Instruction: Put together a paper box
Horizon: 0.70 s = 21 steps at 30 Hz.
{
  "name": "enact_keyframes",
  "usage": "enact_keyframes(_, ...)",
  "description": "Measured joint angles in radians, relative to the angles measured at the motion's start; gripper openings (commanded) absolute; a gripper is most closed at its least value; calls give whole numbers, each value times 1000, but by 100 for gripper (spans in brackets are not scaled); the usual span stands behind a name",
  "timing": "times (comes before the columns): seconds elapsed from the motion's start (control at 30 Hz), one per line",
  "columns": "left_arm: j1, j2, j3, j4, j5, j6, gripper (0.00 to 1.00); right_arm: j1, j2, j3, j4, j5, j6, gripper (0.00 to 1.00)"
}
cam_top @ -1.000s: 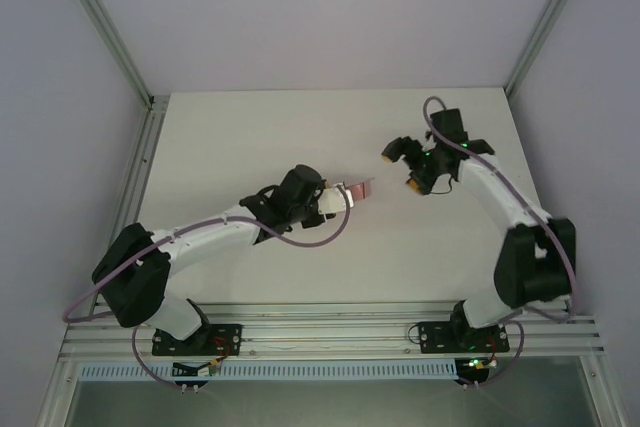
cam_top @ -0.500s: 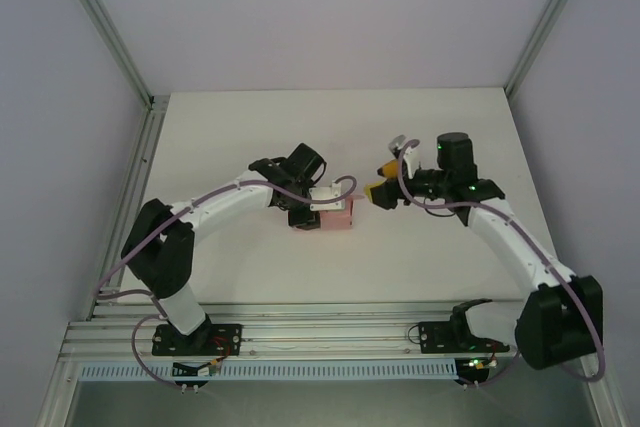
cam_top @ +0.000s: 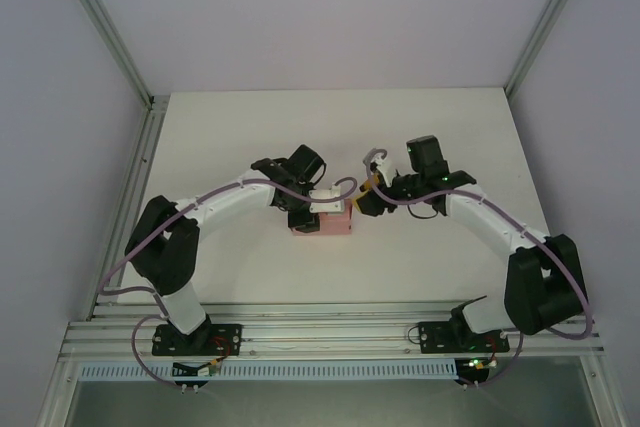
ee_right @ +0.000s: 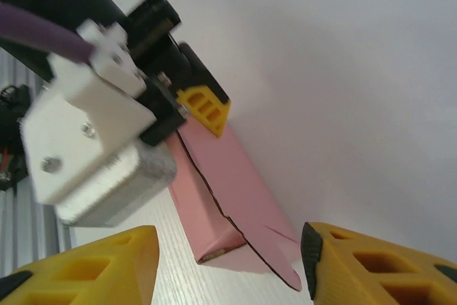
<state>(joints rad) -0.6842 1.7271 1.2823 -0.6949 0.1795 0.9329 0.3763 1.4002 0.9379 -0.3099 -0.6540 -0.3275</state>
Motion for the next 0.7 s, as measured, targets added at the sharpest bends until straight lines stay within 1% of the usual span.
enact_keyframes(0.17,2,2,4,-4,5,0,38,12,53,6,-24,50,-23,51)
enact_keyframes(0.2,2,4,5,-5,6,0,38,13,60,6,-25,58,-27,46)
enact_keyframes(0.27,3,5,6,-6,6,1,38,18,70,8,-25,71,-31,41)
enact_keyframes(0.43,5,8,10,-8,6,0,38,23,92,24,-21,77,-27,16)
enact_keyframes(0.6,6,11,13,-3,0,-25,38,51,91,32,-23,97,2,5)
enact_keyframes(0.67,7,13,16,-3,-5,-39,38,66,90,38,-20,129,48,0)
enact_keyframes(0.7,7,16,19,-3,-8,-48,38,74,89,39,-16,150,82,0)
